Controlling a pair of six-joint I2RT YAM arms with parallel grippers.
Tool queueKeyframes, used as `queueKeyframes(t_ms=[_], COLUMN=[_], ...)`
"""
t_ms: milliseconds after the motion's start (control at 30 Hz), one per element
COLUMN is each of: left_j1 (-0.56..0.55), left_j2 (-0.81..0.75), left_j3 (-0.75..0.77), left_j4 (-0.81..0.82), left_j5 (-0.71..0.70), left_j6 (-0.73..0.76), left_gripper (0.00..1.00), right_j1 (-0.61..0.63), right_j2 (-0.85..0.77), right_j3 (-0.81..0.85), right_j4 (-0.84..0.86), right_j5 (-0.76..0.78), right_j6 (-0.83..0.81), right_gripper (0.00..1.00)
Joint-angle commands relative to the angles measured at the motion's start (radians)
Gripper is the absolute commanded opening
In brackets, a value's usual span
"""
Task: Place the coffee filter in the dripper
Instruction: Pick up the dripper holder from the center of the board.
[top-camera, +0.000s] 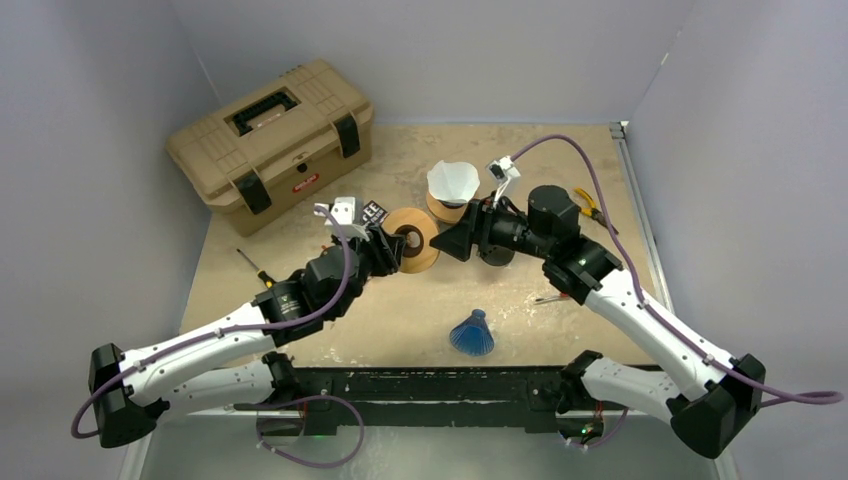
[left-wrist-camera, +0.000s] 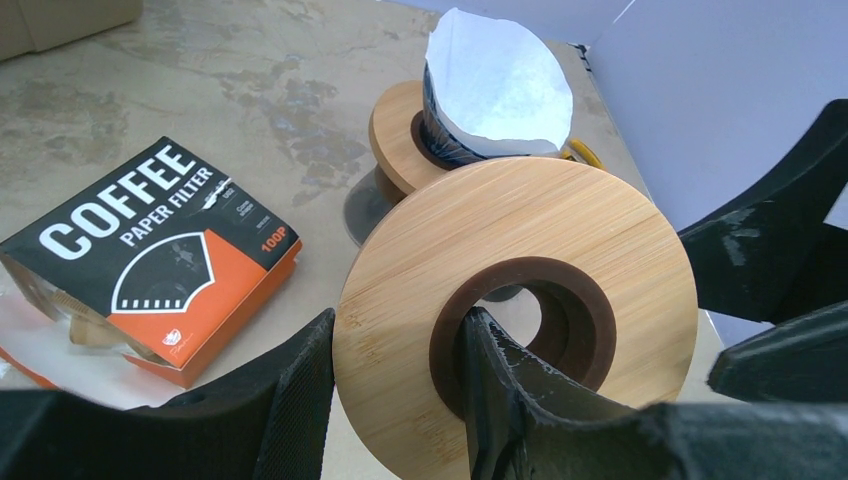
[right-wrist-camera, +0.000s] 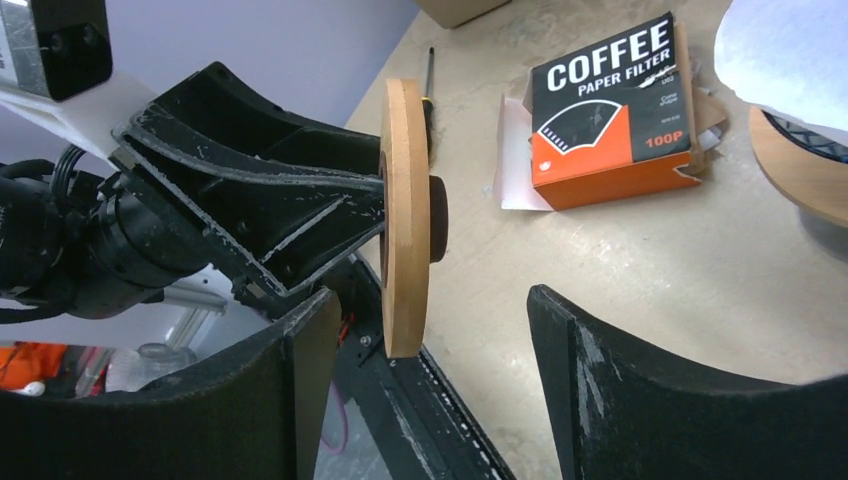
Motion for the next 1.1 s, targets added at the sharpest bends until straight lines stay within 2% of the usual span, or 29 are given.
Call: queueKeyframes(t_ms=[0, 167, 400, 533, 633, 867, 1067], left_j1=[0.004, 0.004, 0.004, 0.004, 0.004, 0.004, 0.004], left_j2=[0.002, 0.005, 0.014, 0.017, 0.017, 0.022, 0.026], left_j3=[0.012, -0.001, -0.008, -0.002, -0.002, 0.003, 0.011], left_j4=[0.114, 0.143, 0.152, 0.153, 0.156, 0.15, 0.12], left_j5=[0.035, 0.053, 0.059, 0.081, 0.096, 0.128, 0.157], left_j6=[0.009, 0.018, 0.017, 0.043, 0.058, 0.071, 0.08], left_gripper=[0.0, 0.0, 0.0, 0.01, 0.14, 0.61, 0.85], right_j1=[-0.001, -0.002, -0.002, -0.001, -0.001, -0.002, -0.003], right_j2=[0.015, 0.041, 0.036, 0.024, 0.023, 0.057, 0.079], right_j3=[-0.013, -0.023, -0.014, -0.017, -0.015, 0.026, 0.064], right_j4=[0.101, 0.144, 0.162, 0.15, 0.12, 0.077, 0.042], right_j5=[-0.063, -0.115, -0.126, -0.102, -0.078, -0.052, -0.036], right_j6=[0.021, 0.046, 0.055, 0.055, 0.055, 0.026, 0.011], right_gripper=[0.69, 0.47, 0.02, 0.0, 0.0, 0.0, 0.0])
